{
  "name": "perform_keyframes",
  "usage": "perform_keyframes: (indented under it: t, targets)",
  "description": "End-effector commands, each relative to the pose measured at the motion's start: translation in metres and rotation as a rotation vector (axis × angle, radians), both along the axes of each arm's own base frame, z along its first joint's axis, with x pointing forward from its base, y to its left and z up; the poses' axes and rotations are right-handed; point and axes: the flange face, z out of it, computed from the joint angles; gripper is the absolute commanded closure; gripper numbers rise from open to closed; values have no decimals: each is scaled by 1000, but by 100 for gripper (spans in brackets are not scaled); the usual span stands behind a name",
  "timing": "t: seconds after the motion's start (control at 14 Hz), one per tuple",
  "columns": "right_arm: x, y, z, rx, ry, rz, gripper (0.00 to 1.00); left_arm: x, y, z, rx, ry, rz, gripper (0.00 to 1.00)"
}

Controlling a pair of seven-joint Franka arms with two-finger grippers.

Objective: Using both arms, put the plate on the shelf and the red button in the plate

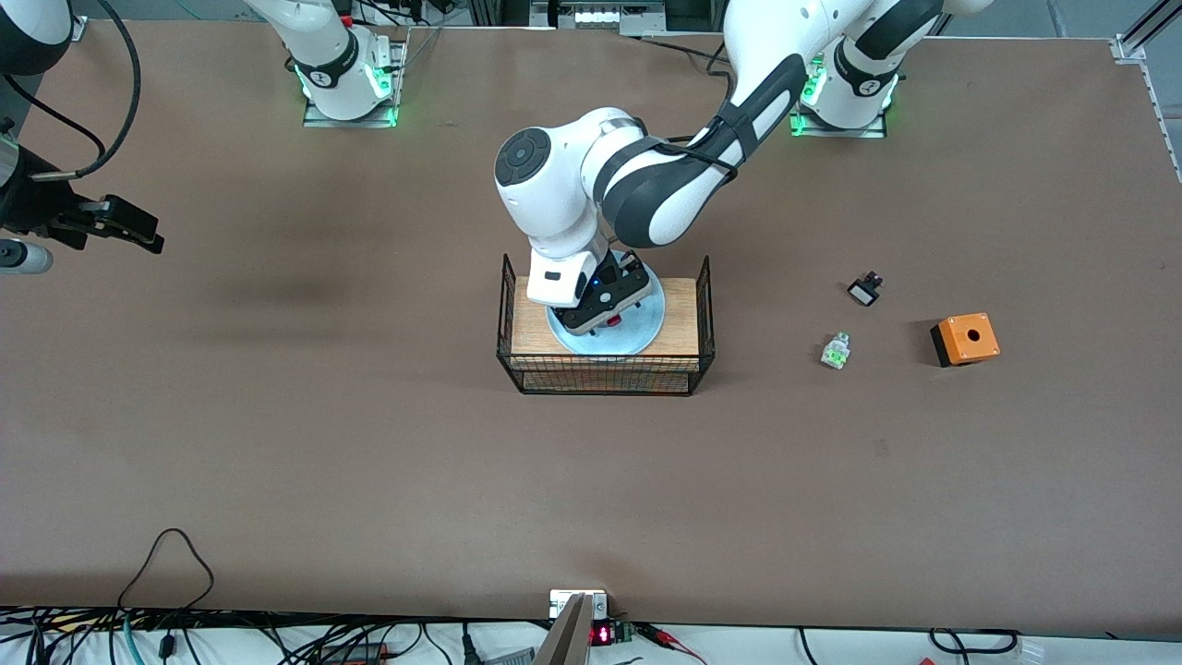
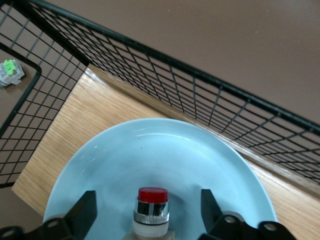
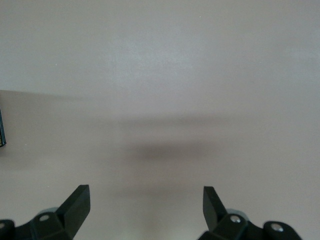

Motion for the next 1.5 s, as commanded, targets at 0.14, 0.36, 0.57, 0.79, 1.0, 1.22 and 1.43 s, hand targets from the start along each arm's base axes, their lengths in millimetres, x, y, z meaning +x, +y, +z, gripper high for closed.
perform_keyframes:
  t: [0.14,0.36,0.57,0.79,1.0,1.22,1.43]
  targets:
    - [1,5,6,-14,-10,22,0,4,19,73,-17,-53,45,0]
    - [1,9,12,-10,-17,29,0,25,81,167,-107,-11,27,0]
    - [1,13,14,-9,-18,41,0,38,156,236,-133,21,5,0]
    - [2,15,21,-9,-34,32,0,59,244,276,-165,75,-29,0]
    - [2,14,27,-4,-43,36,0,77,348,309,-207,93,-50,0]
    - [0,18,27,-10,-27,47,0,88,439,324,-264,92,-64,0]
    - [-1,19,26,-9,-14,48,0,92,516,327,-274,95,-107,0]
